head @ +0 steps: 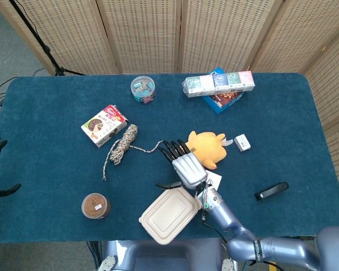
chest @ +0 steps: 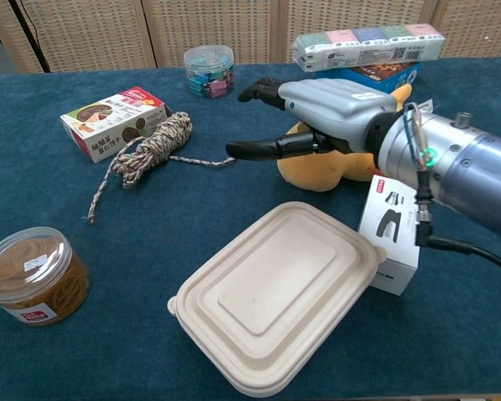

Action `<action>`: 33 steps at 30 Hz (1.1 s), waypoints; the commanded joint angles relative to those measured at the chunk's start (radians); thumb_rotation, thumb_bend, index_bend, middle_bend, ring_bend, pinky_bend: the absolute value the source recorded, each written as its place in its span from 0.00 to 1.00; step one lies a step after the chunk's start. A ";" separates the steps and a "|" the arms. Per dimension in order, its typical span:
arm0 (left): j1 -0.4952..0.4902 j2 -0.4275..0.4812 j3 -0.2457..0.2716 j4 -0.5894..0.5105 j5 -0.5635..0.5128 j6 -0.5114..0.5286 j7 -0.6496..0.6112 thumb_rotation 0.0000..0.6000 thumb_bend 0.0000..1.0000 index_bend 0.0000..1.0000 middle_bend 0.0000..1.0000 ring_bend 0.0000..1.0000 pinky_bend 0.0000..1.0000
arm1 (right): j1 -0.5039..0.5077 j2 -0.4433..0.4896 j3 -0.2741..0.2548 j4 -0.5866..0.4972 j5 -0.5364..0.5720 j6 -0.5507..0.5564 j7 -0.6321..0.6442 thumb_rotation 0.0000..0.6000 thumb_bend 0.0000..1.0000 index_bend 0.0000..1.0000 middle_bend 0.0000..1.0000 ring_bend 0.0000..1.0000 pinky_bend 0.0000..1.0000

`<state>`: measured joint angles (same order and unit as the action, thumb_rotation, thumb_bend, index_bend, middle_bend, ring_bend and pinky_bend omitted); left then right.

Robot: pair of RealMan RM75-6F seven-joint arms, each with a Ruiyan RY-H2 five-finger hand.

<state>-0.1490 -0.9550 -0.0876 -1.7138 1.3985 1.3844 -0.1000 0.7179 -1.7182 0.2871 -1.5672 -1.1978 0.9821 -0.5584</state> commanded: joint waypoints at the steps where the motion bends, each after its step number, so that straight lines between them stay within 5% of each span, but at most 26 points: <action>1: 0.001 0.002 0.001 0.000 0.000 0.001 -0.004 1.00 0.00 0.00 0.00 0.00 0.00 | 0.040 -0.052 0.025 0.062 0.037 -0.013 0.033 0.02 0.00 0.00 0.00 0.00 0.00; 10: 0.004 0.006 0.005 0.002 0.007 0.000 -0.017 1.00 0.00 0.00 0.00 0.00 0.00 | 0.104 -0.124 0.080 0.219 0.042 -0.002 0.147 0.02 0.00 0.00 0.00 0.00 0.00; 33: -0.009 0.017 0.015 -0.009 0.001 -0.038 -0.021 1.00 0.00 0.00 0.00 0.00 0.00 | 0.152 -0.262 0.025 0.480 -0.023 0.012 0.316 0.03 0.00 0.00 0.00 0.00 0.00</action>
<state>-0.1576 -0.9374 -0.0730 -1.7230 1.3996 1.3469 -0.1206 0.8680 -1.9763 0.3154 -1.0982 -1.2187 0.9972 -0.2489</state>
